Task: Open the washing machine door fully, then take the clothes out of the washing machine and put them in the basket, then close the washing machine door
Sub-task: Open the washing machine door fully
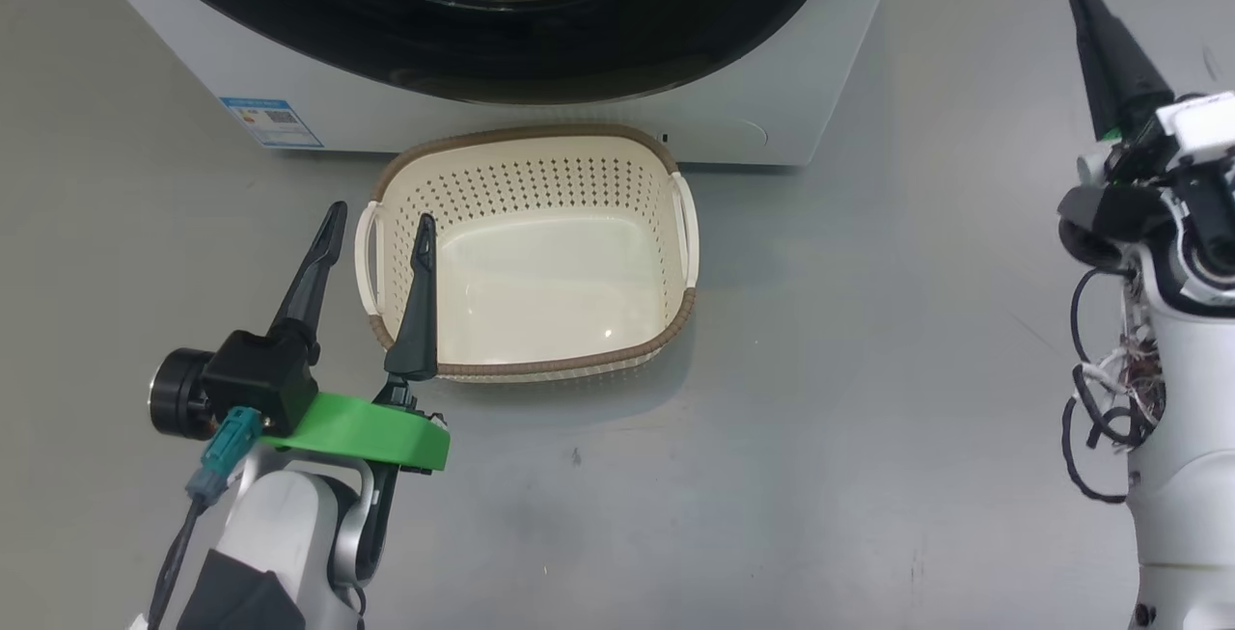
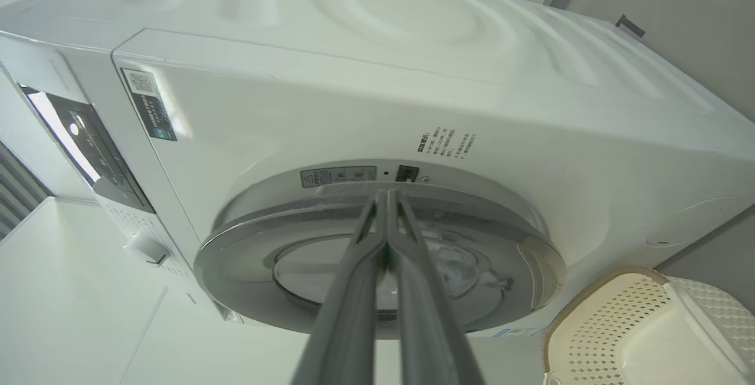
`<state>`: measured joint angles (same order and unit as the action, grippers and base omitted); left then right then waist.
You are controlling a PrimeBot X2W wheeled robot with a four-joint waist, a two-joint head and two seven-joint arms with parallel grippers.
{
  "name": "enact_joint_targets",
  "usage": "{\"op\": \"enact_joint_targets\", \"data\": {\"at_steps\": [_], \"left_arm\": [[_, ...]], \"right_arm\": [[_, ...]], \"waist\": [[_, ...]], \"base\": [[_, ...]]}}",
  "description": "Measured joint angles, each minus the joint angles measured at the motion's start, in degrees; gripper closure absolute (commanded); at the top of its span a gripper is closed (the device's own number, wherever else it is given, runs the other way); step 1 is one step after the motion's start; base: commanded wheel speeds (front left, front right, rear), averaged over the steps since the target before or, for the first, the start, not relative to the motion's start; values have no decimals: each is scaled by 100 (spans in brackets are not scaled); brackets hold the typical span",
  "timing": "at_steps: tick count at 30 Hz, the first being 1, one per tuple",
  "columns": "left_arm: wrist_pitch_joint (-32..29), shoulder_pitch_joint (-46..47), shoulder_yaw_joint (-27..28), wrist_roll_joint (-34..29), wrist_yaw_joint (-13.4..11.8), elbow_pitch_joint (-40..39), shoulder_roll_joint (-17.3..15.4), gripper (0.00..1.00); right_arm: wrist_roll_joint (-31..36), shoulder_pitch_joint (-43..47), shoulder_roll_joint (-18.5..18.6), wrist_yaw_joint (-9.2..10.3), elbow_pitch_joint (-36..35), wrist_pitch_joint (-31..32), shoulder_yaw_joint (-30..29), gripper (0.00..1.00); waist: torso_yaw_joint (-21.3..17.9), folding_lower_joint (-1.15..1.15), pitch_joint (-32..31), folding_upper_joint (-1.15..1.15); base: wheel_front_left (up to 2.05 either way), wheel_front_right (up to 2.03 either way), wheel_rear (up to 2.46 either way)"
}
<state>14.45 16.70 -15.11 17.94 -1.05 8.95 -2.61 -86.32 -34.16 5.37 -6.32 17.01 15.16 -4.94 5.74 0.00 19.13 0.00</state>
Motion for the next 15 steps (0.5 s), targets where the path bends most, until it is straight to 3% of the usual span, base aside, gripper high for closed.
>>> {"op": "enact_joint_targets", "data": {"at_steps": [15], "left_arm": [[0,398,-175,-49,-24,-224,38,0]], "right_arm": [[-231,-1692,365,298,229,686,149,100]], "waist": [[263,0,822,0]], "base": [[0,0,0]]}}
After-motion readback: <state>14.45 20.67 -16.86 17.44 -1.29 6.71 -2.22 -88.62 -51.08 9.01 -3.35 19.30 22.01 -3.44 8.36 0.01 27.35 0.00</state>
